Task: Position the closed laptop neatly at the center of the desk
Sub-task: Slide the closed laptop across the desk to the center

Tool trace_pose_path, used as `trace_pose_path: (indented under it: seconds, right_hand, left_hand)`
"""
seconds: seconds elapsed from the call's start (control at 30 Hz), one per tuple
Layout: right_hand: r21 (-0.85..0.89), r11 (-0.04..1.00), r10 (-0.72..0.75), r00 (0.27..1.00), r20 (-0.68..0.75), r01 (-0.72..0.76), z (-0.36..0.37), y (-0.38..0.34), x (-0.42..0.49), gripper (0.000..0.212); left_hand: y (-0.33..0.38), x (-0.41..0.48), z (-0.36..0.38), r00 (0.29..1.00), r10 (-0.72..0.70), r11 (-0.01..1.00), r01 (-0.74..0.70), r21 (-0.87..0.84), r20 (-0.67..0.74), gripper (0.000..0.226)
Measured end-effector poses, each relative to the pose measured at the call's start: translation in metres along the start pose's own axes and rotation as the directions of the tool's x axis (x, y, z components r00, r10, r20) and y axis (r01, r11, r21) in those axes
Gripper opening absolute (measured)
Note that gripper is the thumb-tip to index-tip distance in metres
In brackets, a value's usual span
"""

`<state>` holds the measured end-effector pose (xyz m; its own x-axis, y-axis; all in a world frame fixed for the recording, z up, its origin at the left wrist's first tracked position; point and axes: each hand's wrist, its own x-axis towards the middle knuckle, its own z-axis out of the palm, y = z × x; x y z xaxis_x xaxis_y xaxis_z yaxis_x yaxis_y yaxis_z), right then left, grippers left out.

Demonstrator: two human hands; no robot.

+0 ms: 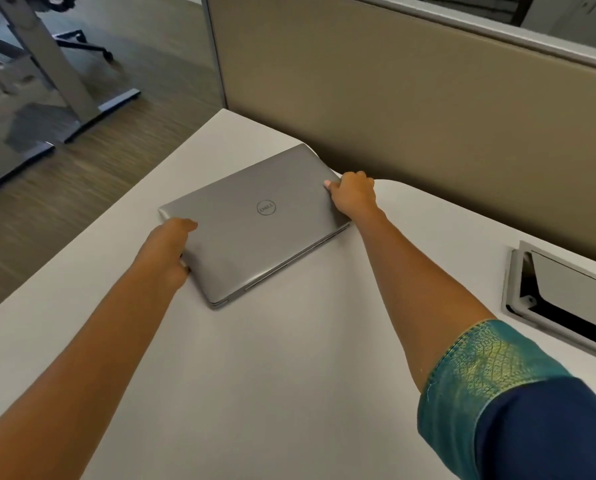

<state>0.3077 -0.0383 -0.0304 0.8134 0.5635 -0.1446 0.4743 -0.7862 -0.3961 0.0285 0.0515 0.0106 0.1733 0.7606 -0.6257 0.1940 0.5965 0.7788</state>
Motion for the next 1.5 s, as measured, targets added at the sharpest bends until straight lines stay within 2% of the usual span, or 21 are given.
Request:
trace_pose_path:
  seconds: [0.1,0.2,0.27,0.33,0.47,0.6,0.8,1.1,1.33,1.5]
  right_hand:
    - [0.052,0.997,0.061,0.996,0.062,-0.064,-0.002,0.002,0.003,0.049]
    - [0.140,0.987,0.052,0.986,0.155,-0.074,-0.009,0.012,0.001,0.042]
    - [0.169,0.982,0.053,0.981,0.185,-0.085,-0.016,0.019,-0.008,0.045]
    - [0.205,0.972,0.074,0.975,0.210,-0.118,-0.021,0.029,-0.021,0.049]
    - [0.306,0.930,0.126,0.958,0.256,-0.204,-0.032,0.060,-0.057,0.050]
    - [0.377,0.888,0.176,0.952,0.252,-0.264,-0.041,0.104,-0.111,0.046]
    - [0.518,0.771,0.277,0.928,0.251,-0.370,-0.064,0.184,-0.219,0.058]
    - [0.607,0.638,0.433,0.873,0.226,-0.474,-0.107,0.311,-0.387,0.054]
    - [0.621,0.574,0.539,0.817,0.205,-0.534,-0.132,0.392,-0.491,0.057]
    - [0.629,0.548,0.582,0.791,0.187,-0.552,-0.138,0.426,-0.523,0.032]
  left_hand:
    - [0.011,0.006,-0.004,0.997,-0.081,0.997,0.081,0.006,0.019,0.020]
    - [0.016,0.011,-0.010,0.989,-0.151,0.987,0.151,0.054,0.001,0.041]
    - [0.015,0.010,-0.011,0.983,-0.185,0.979,0.184,0.090,0.000,0.052]
    - [0.012,0.004,-0.009,0.980,-0.199,0.974,0.198,0.108,0.001,0.051]
    - [0.000,-0.024,-0.004,0.976,-0.215,0.973,0.212,0.092,0.025,0.029]
    - [-0.025,-0.060,0.002,0.981,-0.190,0.974,0.183,0.133,0.038,0.020]
    - [-0.070,-0.117,0.014,0.987,-0.138,0.964,0.115,0.240,0.080,0.018]
    - [-0.155,-0.232,0.055,0.962,-0.105,0.914,-0.006,0.407,0.250,0.051]
    - [-0.221,-0.313,0.091,0.932,-0.127,0.863,-0.065,0.500,0.340,0.048]
    - [-0.249,-0.344,0.120,0.922,-0.145,0.815,-0.094,0.572,0.358,0.045]
